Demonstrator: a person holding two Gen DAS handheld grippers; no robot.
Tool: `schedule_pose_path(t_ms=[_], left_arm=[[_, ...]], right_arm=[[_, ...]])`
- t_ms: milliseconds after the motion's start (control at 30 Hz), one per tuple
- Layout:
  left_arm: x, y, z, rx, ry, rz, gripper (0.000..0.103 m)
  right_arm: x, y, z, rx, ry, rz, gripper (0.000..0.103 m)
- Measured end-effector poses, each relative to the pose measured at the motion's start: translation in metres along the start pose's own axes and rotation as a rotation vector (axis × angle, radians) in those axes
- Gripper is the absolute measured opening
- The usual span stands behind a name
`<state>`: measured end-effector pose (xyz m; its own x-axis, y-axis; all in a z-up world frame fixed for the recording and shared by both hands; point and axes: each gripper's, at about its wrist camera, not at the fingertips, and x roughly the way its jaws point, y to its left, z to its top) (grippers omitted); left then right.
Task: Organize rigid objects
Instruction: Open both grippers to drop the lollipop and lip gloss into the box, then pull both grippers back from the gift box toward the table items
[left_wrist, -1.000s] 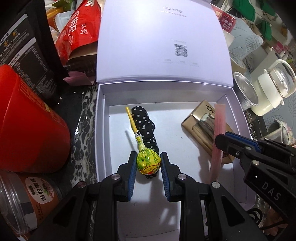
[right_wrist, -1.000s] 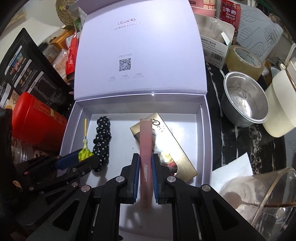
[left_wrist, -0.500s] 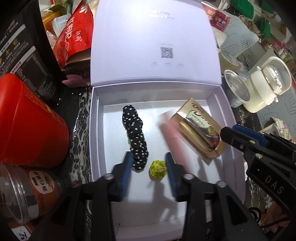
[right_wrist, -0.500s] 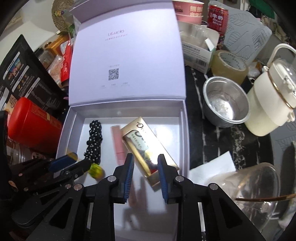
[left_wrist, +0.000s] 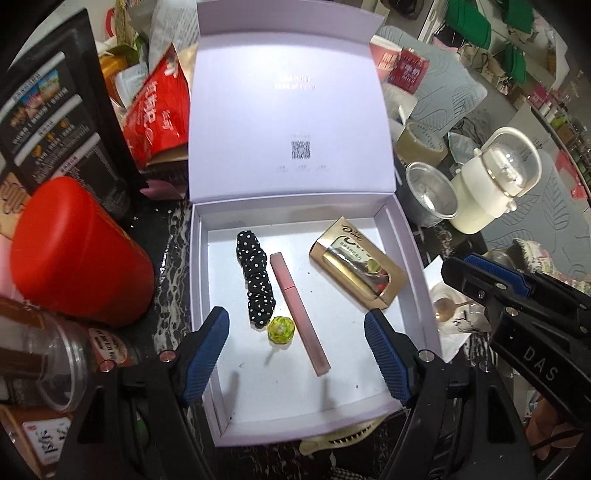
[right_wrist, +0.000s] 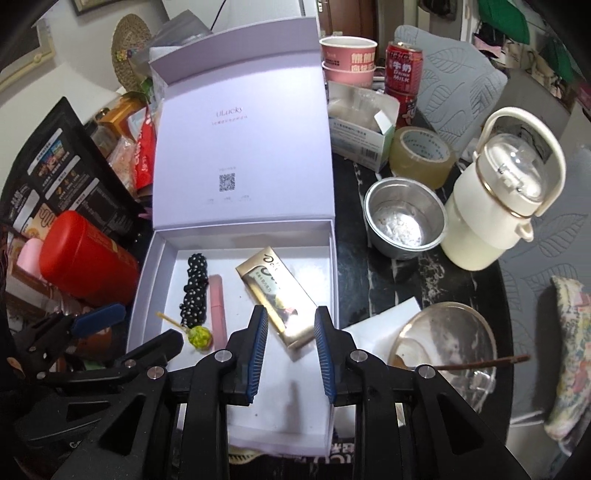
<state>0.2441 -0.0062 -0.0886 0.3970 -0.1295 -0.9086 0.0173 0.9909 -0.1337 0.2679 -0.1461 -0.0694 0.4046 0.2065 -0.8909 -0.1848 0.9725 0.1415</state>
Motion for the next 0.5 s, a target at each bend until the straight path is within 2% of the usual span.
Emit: schedule_pose_path(t_ms=[400, 500], left_arm=[[-0.061, -0.009, -0.016, -0.007, -0.076, 0.019, 0.076], [-0.077, -0.012, -0.022, -0.004, -0.1, 0.023, 0.076]], right_arm=[[-0.059, 0.007, -0.017, 0.006, -0.069, 0.0, 0.026], [-0.074, 0.007, -0.023, 0.012, -0.09, 0.004, 0.029]])
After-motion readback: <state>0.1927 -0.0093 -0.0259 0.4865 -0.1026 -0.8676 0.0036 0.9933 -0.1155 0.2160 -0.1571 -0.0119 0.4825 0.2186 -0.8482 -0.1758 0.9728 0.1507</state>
